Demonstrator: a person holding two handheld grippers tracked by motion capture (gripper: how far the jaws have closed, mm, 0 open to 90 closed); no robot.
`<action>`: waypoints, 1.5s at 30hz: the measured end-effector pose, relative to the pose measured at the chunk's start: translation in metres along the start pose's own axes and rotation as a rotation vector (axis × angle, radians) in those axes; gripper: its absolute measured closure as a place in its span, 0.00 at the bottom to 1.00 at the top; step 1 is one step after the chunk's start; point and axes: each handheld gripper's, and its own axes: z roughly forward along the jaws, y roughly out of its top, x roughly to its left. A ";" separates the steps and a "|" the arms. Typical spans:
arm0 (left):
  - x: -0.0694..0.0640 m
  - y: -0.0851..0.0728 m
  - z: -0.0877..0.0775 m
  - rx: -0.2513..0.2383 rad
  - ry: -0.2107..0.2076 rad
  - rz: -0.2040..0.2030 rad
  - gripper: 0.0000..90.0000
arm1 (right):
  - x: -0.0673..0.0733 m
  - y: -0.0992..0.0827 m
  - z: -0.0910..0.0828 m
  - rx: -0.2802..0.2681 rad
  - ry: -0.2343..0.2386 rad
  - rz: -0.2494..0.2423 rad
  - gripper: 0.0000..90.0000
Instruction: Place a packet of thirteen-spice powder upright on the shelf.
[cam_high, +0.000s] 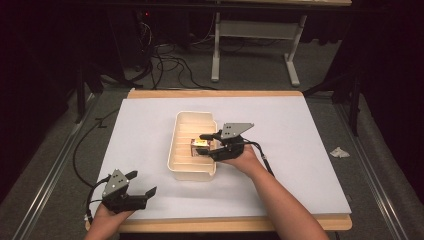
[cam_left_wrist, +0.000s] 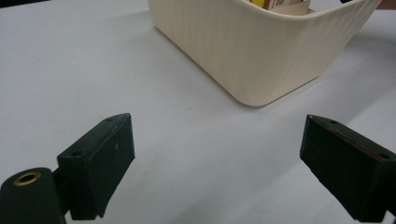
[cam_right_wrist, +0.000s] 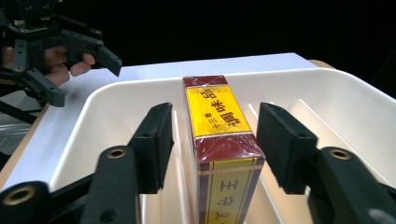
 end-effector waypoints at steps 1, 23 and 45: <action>0.000 0.000 0.000 0.000 0.000 0.000 0.12 | 0.000 0.000 0.000 -0.002 -0.005 0.007 0.46; 0.000 0.000 -0.001 -0.004 -0.002 -0.005 0.12 | 0.005 0.008 -0.002 -0.013 -0.057 0.026 0.26; -0.001 0.000 0.000 -0.001 -0.002 0.000 0.12 | 0.009 -0.001 -0.060 0.039 -0.245 0.086 0.17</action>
